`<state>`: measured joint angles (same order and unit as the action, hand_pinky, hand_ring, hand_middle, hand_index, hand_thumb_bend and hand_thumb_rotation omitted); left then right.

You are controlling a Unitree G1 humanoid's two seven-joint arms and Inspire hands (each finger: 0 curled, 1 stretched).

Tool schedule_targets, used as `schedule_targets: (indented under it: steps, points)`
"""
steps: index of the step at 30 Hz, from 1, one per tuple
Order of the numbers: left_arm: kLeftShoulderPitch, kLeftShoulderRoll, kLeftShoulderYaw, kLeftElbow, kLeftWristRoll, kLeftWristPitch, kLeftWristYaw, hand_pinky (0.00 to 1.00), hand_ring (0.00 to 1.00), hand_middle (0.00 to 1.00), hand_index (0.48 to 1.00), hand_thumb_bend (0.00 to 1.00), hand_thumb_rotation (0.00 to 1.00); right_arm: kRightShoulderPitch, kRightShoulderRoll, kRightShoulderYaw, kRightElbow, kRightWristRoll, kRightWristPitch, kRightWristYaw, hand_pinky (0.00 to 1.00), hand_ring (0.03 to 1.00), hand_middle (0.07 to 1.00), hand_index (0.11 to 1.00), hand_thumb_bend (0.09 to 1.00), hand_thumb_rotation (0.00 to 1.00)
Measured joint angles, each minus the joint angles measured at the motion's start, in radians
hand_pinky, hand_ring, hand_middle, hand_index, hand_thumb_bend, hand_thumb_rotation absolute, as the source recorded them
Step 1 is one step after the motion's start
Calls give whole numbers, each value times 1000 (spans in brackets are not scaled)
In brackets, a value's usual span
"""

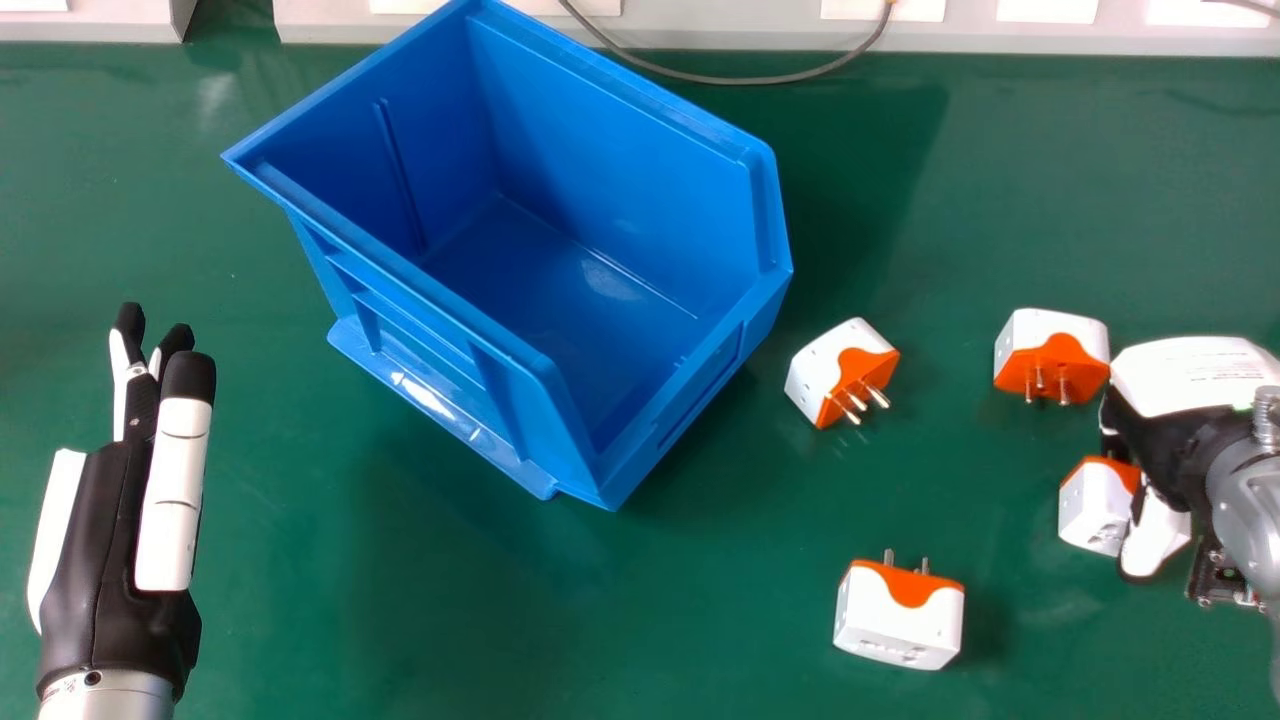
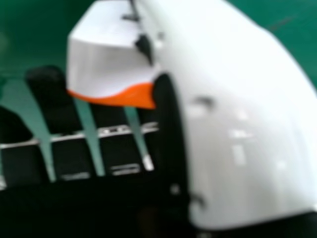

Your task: Pick all objects and put in blue box

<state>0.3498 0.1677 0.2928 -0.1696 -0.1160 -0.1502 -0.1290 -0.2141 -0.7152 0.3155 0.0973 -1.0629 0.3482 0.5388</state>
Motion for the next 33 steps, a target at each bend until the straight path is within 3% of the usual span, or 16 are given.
schedule_targets:
  steps: [8, 15, 20, 24, 29, 31, 33]
  points:
    - [-3, 0, 0, 1, 0, 0, 0, 1000, 1000, 1000, 1000, 761, 1000, 4, -2, -20, -44, 27, 57, 90, 149, 394, 502, 492, 512, 0]
    - [-12, 1, -5, 0, 0, 8, -1, 1000, 1000, 1000, 1000, 771, 1000, 93, -6, -81, -277, 52, 133, 229, 129, 400, 504, 493, 512, 0]
    - [-13, 3, -2, 1, 0, 21, 1, 1000, 1000, 1000, 1000, 784, 1000, 192, -24, -218, -547, 159, 34, 185, 165, 360, 484, 531, 503, 0]
    - [-17, 3, -3, -2, 0, 27, 2, 1000, 1000, 1000, 1000, 790, 1000, 203, -21, -279, -615, 200, -17, 135, 213, 357, 484, 533, 503, 0]
    - [-12, 3, -6, -9, 0, 36, 6, 1000, 1000, 1000, 1000, 793, 1000, 200, 31, -285, -675, 247, -79, 75, 172, 349, 484, 518, 502, 0]
    - [-14, 3, -8, -12, 0, 40, 8, 1000, 1000, 1000, 1000, 795, 1000, 177, 36, -272, -675, 247, -101, 72, 157, 282, 479, 507, 508, 0]
    - [-13, 2, -12, -18, 1, 46, 10, 1000, 1000, 1000, 1000, 794, 1000, 141, 56, -249, -676, 239, -102, 72, 165, 276, 461, 516, 509, 0]
